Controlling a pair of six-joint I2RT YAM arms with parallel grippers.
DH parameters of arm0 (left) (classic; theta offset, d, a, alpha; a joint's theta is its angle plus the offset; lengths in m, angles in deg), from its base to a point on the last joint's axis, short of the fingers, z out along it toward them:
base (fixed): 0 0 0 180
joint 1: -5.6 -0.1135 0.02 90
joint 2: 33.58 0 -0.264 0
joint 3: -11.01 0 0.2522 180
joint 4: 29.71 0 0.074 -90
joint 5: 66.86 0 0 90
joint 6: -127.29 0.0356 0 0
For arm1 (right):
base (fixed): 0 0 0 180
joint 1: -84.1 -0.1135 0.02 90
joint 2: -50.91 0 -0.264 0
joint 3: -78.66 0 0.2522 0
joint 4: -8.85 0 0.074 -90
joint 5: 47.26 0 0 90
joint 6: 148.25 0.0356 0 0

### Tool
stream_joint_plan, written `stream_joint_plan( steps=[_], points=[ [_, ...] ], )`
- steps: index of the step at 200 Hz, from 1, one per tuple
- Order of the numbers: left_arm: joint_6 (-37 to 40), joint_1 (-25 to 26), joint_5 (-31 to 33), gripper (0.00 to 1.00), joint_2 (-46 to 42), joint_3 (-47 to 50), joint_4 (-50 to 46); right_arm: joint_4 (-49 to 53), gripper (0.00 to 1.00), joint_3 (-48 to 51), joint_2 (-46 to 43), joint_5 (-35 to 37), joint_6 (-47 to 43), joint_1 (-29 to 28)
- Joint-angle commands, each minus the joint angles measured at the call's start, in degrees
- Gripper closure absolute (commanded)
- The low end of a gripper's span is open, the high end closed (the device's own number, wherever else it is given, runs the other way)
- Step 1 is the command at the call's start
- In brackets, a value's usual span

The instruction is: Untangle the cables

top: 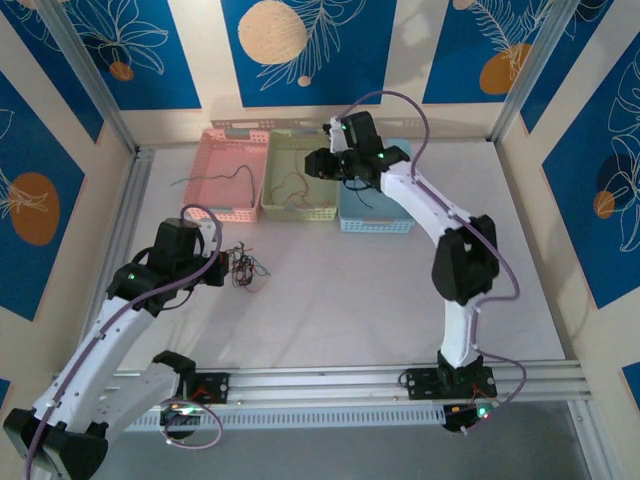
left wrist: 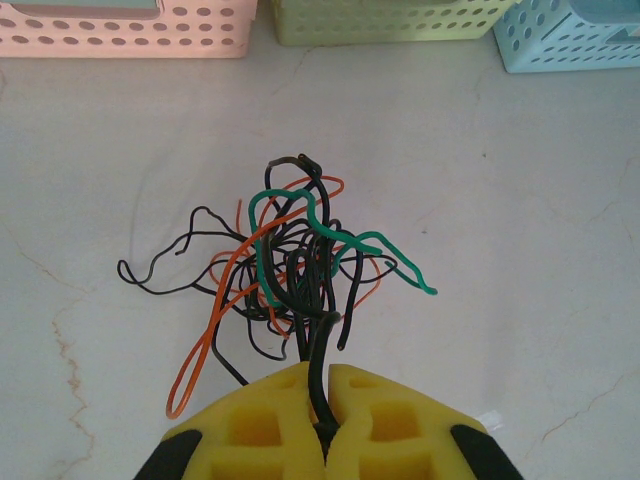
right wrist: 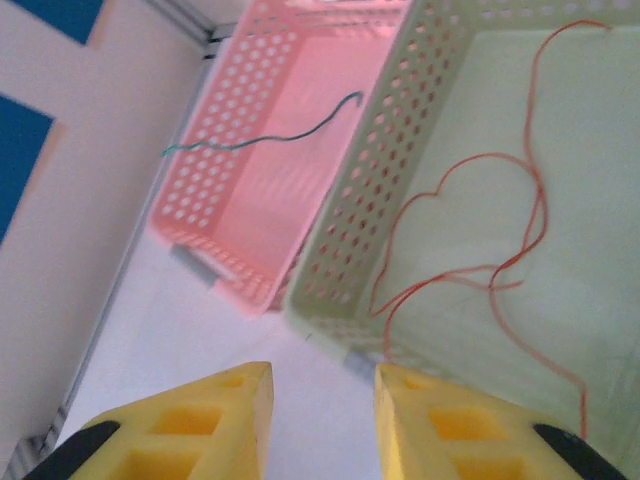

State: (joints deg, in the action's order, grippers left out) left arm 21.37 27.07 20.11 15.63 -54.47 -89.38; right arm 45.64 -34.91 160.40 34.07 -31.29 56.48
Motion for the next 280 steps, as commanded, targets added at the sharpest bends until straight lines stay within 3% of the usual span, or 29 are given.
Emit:
stream_joint_plan(
  steps=[1, 28, 74, 99, 145, 232, 280],
  points=[
    [0.9, -0.6, -1.3, 1.00, -0.4, 0.6, 0.2, -5.1, 0.68, 10.1, -6.7, -2.1, -1.5, -1.9],
    [1.2, -0.6, -4.9, 1.00, -1.1, 0.6, 1.3, -9.6, 0.66, 26.1, -19.0, 1.3, -5.9, -7.6],
    [-0.1, -0.5, -22.8, 1.00, -2.8, 2.5, 8.2, -18.0, 0.55, 48.2, -34.5, -0.8, -6.6, -13.6],
    [-2.6, -0.5, -22.2, 1.00, -1.9, 2.5, 8.5, -19.6, 0.52, 54.0, -36.4, -3.4, -7.8, -16.2],
    [-4.6, -0.5, -21.7, 1.00, 0.2, 3.3, 9.1, -21.6, 0.49, 55.7, -35.6, -3.1, -10.4, -20.1],
    [-4.4, -0.5, -20.5, 1.00, 1.2, 3.4, 8.1, -16.6, 0.48, 44.1, -23.7, -2.0, -15.4, -23.2],
    [-4.2, -0.4, -19.6, 1.00, 0.8, 3.2, 7.7, -15.3, 0.62, 43.3, -20.7, 0.2, -14.9, -23.9]
  ],
)
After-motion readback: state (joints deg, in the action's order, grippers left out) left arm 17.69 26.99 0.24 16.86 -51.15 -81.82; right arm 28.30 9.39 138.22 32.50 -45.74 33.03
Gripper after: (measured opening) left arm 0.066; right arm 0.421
